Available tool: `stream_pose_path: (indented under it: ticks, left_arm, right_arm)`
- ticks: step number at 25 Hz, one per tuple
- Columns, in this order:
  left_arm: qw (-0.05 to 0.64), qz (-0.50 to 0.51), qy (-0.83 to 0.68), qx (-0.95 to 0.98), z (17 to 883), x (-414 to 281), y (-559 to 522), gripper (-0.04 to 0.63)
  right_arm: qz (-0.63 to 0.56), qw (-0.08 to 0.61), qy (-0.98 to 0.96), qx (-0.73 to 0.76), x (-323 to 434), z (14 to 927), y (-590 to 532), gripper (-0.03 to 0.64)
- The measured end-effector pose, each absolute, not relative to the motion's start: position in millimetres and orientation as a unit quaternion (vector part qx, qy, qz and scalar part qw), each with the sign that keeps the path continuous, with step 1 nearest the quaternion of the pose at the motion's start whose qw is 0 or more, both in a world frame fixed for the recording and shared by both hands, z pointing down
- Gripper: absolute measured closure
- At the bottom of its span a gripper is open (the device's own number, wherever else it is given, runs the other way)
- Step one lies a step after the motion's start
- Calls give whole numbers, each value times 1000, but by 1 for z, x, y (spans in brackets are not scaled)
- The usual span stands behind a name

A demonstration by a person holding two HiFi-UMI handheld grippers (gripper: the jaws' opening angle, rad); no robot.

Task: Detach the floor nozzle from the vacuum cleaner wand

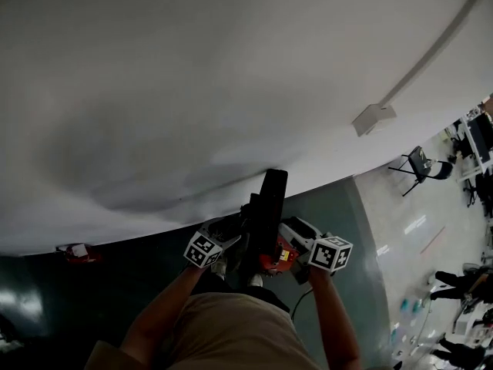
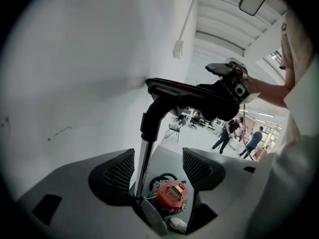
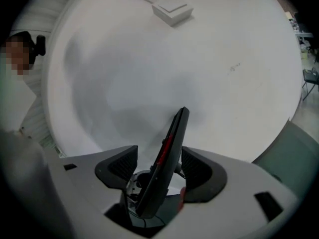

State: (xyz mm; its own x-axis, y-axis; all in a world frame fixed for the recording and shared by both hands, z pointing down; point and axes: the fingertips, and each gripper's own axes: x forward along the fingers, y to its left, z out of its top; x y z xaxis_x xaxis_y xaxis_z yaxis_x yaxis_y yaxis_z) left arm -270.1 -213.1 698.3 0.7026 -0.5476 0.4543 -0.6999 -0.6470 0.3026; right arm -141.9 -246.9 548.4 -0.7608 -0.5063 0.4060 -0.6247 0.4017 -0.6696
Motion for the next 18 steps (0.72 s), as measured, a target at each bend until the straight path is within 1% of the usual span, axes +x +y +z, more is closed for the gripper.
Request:
stream_pose_path:
  ticks: [7,10,13,18]
  left_arm:
    - [210,226,-292,905,758,-242,-261,298]
    - [202,240,-278,908,782,-234,-275,298]
    - [189,254,-261,912,794,-229,-284,302]
    - [195,246,-238,919,800,-217,-286,369]
  right_arm:
    - [475,93,-796,362,-163,582,-275,325]
    - [483,111,-788,366,-169,592,-280,324]
    - [488,113,-784,366,-177,591,-288,325]
    - [490,139,-780,362,-186,603,-292,325]
